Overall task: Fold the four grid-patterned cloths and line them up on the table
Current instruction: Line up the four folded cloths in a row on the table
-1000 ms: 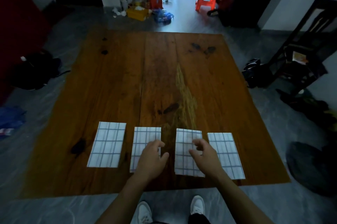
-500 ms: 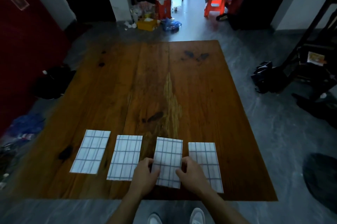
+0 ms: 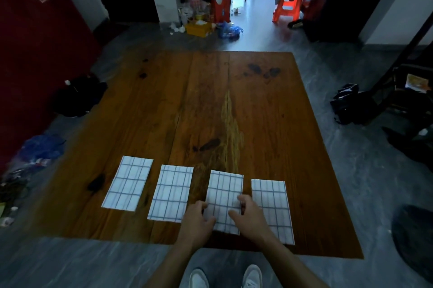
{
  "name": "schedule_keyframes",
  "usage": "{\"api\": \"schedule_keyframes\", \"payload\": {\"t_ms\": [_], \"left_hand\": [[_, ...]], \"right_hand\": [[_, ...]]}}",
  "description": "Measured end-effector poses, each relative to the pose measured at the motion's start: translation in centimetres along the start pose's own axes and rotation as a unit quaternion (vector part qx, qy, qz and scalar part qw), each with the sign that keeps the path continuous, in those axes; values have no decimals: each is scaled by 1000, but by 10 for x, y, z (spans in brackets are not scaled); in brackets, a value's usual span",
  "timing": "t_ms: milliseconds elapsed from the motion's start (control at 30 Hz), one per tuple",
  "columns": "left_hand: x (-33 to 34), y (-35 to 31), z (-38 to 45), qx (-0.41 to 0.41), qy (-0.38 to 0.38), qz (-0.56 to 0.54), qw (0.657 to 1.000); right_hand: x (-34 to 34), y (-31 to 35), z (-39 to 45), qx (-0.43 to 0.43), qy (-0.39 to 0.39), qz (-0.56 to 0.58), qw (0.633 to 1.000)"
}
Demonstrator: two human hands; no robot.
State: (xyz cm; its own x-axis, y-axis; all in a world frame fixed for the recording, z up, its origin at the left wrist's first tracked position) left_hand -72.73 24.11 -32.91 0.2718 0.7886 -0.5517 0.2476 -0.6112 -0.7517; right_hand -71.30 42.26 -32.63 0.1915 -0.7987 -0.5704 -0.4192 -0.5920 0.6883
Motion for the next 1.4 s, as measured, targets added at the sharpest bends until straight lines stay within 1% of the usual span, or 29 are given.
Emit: {"api": "schedule_keyframes", "payload": {"t_ms": [133, 367, 533, 633, 700, 833, 933, 1067, 1167, 1267, 1400], "left_hand": [[2, 5, -5, -5, -14, -22, 1000], [1, 8, -7, -7, -25, -29, 999], [-1, 5, -5, 1, -19, -13, 1000], [-1, -4, -3, 36, -52, 30, 998], [4, -14, -1, 65, -55, 36, 996], [27, -40, 4, 115, -8, 14, 993], [49, -57, 5, 116, 35, 1, 993], [75, -72, 4, 110, 84, 5, 990], [91, -75, 5, 81, 113, -4, 990], [101, -73, 6, 54, 113, 5, 992], [107, -73, 7, 31, 109, -12, 994]], "right_hand": [[3, 4, 2, -10, -1, -6, 1000], [8, 1, 0, -9, -18, -17, 1000], [5, 2, -2, -10, -19, 4, 1000], [-7, -1, -6, -29, -42, 26, 998], [-22, -7, -10, -29, -69, 29, 997], [-56, -31, -19, 0, -128, 8, 992], [-79, -55, -26, 33, -157, -11, 987], [-93, -81, -32, 84, -153, -42, 984], [-94, -92, -33, 100, -141, -41, 984], [-91, -96, -31, 101, -133, -28, 986], [-90, -96, -23, 93, -121, -5, 988]]}}
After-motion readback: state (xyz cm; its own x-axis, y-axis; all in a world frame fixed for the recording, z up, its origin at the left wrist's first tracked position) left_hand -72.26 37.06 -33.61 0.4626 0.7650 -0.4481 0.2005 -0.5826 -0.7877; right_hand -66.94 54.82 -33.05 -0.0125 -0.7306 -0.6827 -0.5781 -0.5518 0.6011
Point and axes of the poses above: each hand's wrist, its own z-axis towards the middle knuckle, its own x-axis out of the palm, y = z × x, the point moved 4 cm from there along z, towards the middle knuckle, and after that the axes turned 8 degrees about -z, right-handed, at the moved point
